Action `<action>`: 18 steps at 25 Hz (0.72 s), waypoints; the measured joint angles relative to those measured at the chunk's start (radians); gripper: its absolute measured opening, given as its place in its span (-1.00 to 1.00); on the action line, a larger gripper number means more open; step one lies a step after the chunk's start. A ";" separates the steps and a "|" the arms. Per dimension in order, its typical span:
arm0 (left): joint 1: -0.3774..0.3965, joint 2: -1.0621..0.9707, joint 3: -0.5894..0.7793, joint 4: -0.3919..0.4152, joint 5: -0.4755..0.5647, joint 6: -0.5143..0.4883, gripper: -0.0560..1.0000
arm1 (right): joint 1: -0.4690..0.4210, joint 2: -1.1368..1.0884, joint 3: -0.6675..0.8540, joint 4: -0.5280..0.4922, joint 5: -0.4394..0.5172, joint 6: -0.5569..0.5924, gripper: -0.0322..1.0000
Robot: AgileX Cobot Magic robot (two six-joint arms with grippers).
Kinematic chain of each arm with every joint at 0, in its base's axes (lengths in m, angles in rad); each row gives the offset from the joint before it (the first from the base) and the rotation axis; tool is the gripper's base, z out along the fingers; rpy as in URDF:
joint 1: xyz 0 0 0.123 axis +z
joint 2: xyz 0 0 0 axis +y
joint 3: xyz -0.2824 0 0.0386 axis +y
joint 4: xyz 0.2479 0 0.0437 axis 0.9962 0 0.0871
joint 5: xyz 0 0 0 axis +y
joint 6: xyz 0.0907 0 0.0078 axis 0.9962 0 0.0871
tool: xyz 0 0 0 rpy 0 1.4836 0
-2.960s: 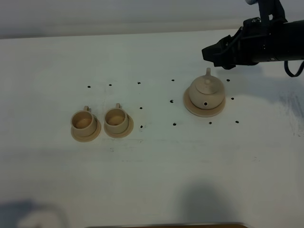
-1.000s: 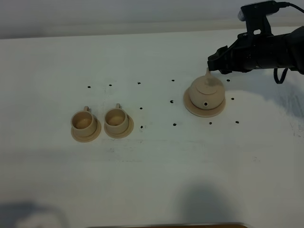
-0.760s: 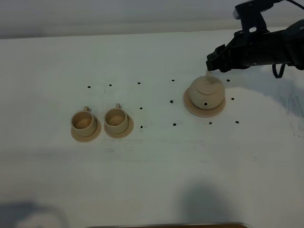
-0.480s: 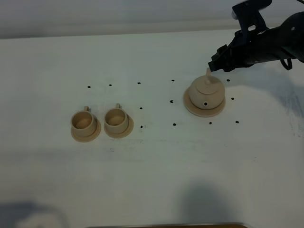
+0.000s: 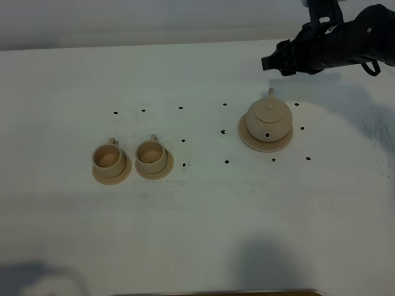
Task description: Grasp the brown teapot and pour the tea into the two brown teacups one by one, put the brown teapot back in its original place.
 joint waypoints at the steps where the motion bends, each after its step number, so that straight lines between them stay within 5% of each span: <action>1: 0.000 0.000 0.000 0.000 0.000 0.000 -0.31 | 0.003 0.000 -0.008 -0.012 -0.002 0.040 -0.06; 5: 0.000 0.000 0.000 0.000 0.000 0.000 -0.31 | 0.005 0.011 -0.020 -0.024 -0.014 0.107 -0.08; 18: 0.000 0.000 0.000 0.000 0.000 0.000 -0.31 | 0.024 0.109 -0.094 -0.006 0.003 0.070 -0.15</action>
